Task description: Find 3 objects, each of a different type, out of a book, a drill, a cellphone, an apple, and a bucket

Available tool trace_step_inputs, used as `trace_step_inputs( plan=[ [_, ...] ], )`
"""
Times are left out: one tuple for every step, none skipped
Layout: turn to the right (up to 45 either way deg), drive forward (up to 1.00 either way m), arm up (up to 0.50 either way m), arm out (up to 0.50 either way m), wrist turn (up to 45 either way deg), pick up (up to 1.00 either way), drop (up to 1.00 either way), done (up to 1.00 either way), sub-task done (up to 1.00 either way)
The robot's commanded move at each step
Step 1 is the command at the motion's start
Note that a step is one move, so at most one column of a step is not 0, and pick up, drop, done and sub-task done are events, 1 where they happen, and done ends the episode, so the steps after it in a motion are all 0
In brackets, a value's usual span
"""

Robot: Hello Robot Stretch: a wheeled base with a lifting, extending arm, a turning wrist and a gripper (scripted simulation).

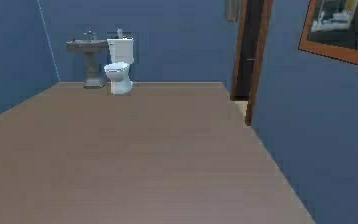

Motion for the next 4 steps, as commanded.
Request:
trace_step_inputs(
  plan=[
    [-45.0,0.00,0.00,0.00,0.0,0.00,0.00,0.00,0.00],
    [-45.0,0.00,0.00,0.00,0.0,0.00,0.00,0.00,0.00],
    [-45.0,0.00,0.00,0.00,0.0,0.00,0.00,0.00,0.00],
    [-9.0,0.00,0.00,0.00,0.0,0.00,0.00,0.00,0.00]
  ],
)
